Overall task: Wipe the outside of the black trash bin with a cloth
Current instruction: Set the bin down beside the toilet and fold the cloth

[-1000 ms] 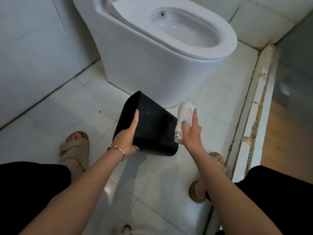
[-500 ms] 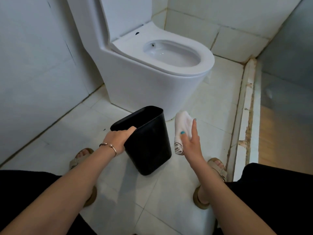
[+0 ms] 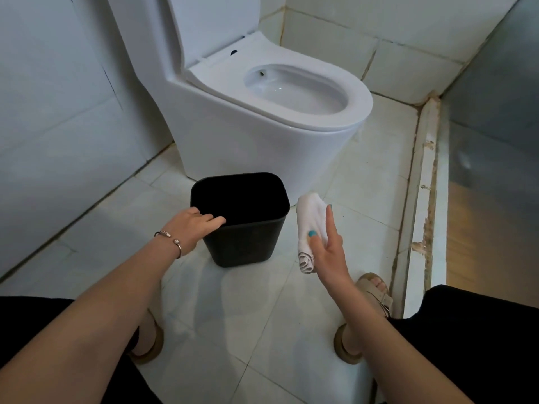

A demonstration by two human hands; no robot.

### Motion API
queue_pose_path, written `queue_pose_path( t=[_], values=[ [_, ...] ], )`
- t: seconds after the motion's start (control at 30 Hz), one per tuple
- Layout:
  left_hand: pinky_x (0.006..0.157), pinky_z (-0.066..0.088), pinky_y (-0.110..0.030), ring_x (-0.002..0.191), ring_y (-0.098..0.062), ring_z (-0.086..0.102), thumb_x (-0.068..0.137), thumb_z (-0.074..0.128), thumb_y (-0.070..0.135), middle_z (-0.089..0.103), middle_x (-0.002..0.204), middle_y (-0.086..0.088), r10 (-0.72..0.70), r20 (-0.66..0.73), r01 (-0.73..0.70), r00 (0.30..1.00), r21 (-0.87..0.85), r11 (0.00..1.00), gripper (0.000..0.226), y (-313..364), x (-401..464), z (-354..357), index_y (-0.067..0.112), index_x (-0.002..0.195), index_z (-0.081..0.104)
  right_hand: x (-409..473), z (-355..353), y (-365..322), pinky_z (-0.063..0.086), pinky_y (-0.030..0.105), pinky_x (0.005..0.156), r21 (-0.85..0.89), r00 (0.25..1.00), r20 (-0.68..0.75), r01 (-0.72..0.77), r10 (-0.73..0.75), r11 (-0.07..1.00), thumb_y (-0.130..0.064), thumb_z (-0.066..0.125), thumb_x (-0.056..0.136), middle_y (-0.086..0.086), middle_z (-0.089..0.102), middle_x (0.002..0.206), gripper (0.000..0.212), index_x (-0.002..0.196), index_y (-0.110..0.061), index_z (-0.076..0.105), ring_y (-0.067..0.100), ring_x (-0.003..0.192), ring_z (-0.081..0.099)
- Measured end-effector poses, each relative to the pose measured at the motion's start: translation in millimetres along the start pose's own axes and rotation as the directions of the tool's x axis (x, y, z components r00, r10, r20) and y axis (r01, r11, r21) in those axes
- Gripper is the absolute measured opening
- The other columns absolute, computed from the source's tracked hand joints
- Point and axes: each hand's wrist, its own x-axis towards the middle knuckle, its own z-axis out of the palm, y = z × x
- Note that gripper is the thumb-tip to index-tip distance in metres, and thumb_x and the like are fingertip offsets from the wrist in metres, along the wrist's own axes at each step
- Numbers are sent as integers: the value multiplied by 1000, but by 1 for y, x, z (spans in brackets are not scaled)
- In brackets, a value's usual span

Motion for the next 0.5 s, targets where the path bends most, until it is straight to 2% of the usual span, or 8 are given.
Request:
queue_pose_path(
  t=[0.07,0.17,0.23,0.27,0.37,0.43,0.5],
  values=[
    [80,35,-21,91,-19,59,73,60,-6,63,102,5,14,17,-13,1000,-61,998,75,-2,0,4,27,137,40,1,6,3,34,8,78,-50,999,13,44,-43,998,-23,40,102,4,33,121,59,145,-52,12,1,92,45],
    [83,44,-27,90,-17,61,59,86,29,64,99,6,49,-41,-54,998,-149,987,90,6,-1,14,27,138,44,0,14,9,34,-2,78,-106,989,41,146,-143,984,-15,41,102,4,30,120,59,131,-61,18,-7,87,45],
    [88,46,-29,97,-17,61,57,87,42,63,108,5,31,-123,-61,992,-251,966,98,15,-4,20,29,141,39,0,16,13,32,-2,84,-149,977,71,209,-201,966,-12,42,101,4,27,124,60,130,-61,23,-15,92,41],
    [92,45,-31,103,-18,59,60,85,45,62,115,4,10,-156,-53,988,-274,960,98,20,-5,20,31,142,34,1,17,14,31,-1,87,-170,972,90,231,-218,958,-12,43,100,4,26,126,60,130,-61,25,-13,99,39],
    [112,24,-39,129,-18,42,68,73,57,49,137,6,-56,-179,7,982,-263,965,95,35,-7,22,37,146,22,8,17,16,31,12,99,-227,960,155,265,-234,937,-16,44,101,1,24,126,58,130,-63,27,13,113,37],
    [116,6,-45,141,-18,23,66,64,70,39,146,8,-169,-128,114,977,-354,928,96,44,-8,20,42,146,19,11,15,16,31,19,103,-232,955,191,267,-226,935,-18,45,101,1,23,126,55,130,-62,29,18,115,37],
    [114,-1,-48,145,-19,13,60,51,84,34,150,12,-244,-88,178,966,-459,871,95,49,-6,14,47,144,25,14,12,15,32,21,104,-235,953,219,262,-211,936,-21,48,100,0,22,126,52,131,-60,32,18,115,37]
  ],
)
